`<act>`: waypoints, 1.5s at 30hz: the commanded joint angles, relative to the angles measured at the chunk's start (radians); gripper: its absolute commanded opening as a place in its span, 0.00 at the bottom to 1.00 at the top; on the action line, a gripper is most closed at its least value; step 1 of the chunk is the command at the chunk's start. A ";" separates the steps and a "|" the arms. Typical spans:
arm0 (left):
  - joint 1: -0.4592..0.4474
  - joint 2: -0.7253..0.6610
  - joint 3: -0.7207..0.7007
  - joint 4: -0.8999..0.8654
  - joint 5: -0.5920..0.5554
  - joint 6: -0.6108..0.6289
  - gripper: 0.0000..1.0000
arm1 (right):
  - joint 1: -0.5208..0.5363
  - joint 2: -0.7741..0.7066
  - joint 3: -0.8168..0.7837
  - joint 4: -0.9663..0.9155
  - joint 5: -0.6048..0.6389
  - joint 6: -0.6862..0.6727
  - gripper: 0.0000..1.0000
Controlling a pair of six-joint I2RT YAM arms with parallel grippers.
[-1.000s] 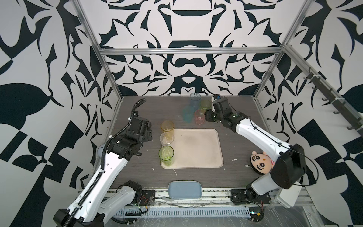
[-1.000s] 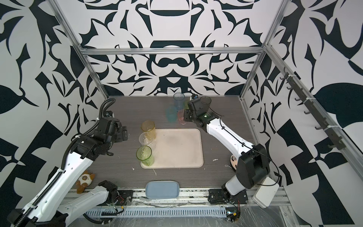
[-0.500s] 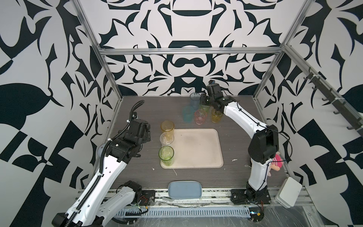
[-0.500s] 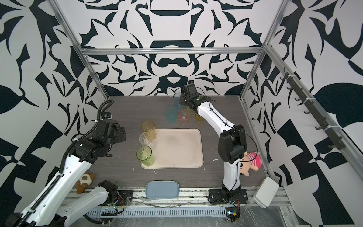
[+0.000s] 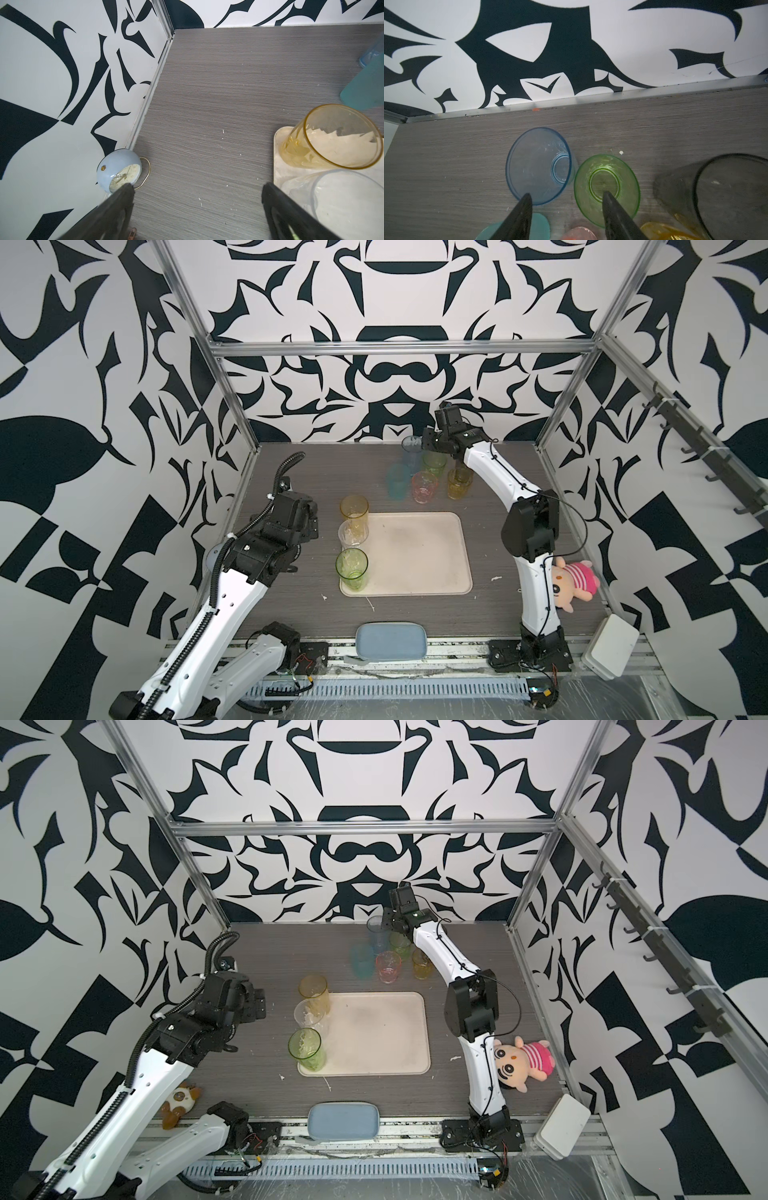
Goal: Place the glasses into the tray
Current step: Pick up the glass from the top-center of the table.
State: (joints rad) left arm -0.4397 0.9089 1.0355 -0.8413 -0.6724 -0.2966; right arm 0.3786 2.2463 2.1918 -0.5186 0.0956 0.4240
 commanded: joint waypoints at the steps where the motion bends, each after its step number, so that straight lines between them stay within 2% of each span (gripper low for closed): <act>1: 0.004 -0.007 -0.013 0.004 -0.006 0.001 0.99 | -0.007 0.020 0.118 -0.052 -0.029 0.006 0.59; 6: 0.004 -0.005 -0.012 0.004 -0.003 -0.001 0.99 | -0.006 0.092 0.221 -0.100 -0.055 0.006 0.61; 12: 0.003 -0.013 -0.011 0.004 0.010 -0.001 0.99 | -0.006 0.131 0.256 -0.087 -0.061 0.008 0.66; 30: 0.003 -0.015 -0.014 0.001 0.027 -0.006 0.99 | -0.006 0.210 0.324 -0.106 -0.096 0.035 0.69; 39: 0.003 -0.013 -0.013 -0.002 0.037 -0.010 0.99 | -0.006 0.239 0.327 -0.095 -0.099 0.062 0.65; 45: 0.003 -0.016 -0.014 -0.002 0.034 -0.010 0.99 | -0.004 0.262 0.340 -0.088 -0.099 0.070 0.57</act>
State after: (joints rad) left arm -0.4385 0.9024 1.0355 -0.8410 -0.6392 -0.2951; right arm 0.3691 2.5156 2.4901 -0.6247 0.0002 0.4774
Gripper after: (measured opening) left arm 0.994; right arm 0.570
